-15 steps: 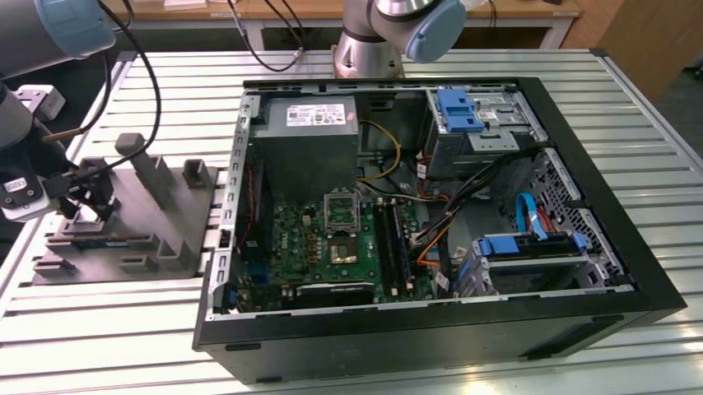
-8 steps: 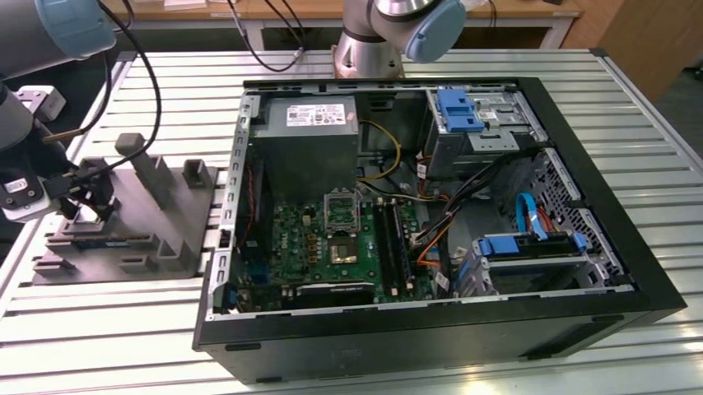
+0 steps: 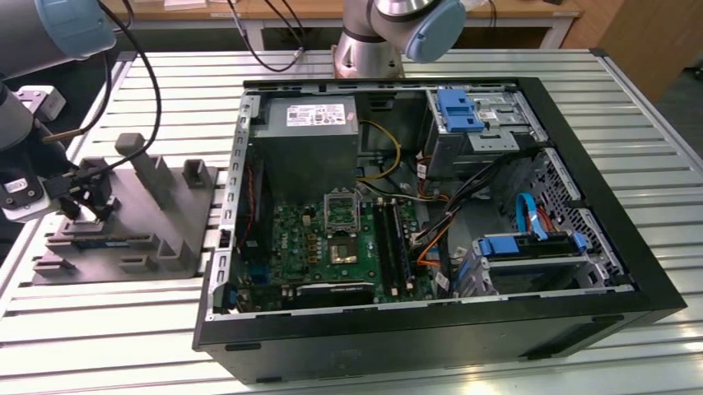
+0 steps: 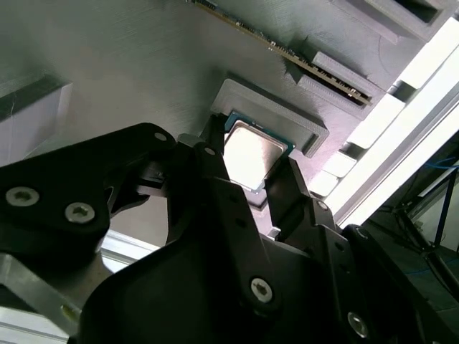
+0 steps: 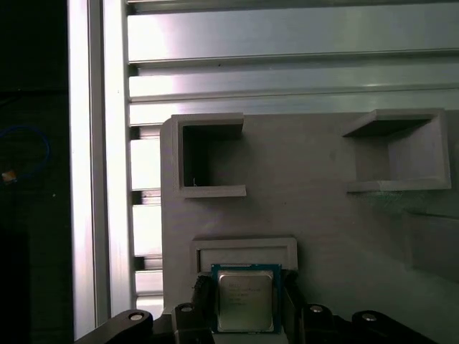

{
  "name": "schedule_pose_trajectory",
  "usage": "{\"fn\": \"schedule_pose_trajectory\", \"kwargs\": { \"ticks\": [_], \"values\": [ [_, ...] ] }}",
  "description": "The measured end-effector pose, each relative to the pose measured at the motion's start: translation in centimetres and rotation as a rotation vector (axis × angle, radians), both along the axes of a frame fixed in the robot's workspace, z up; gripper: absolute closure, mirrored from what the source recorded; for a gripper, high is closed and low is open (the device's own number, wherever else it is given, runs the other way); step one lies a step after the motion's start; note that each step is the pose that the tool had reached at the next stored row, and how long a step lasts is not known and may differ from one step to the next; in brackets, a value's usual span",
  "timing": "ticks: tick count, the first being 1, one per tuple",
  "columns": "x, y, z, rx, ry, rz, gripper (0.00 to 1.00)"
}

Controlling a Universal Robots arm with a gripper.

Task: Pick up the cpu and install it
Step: 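Pick up the cpu and move it towards the insertion slot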

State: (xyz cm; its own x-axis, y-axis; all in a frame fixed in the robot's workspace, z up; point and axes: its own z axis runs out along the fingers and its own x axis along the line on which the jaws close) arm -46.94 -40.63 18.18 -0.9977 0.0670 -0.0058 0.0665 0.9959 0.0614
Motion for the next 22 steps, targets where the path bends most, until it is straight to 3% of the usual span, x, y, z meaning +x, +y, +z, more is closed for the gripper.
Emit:
{"fn": "schedule_pose_trajectory", "kwargs": {
  "ticks": [7, 19, 22],
  "values": [
    [0.0, 0.0, 0.26, -0.0001, 0.0009, 0.0, 0.53],
    [0.0, 0.0, 1.96, 0.0, 0.0051, 0.0, 0.53],
    [0.0, 0.0, 2.05, 0.0003, 0.0059, 0.0, 0.53]
  ]
}}
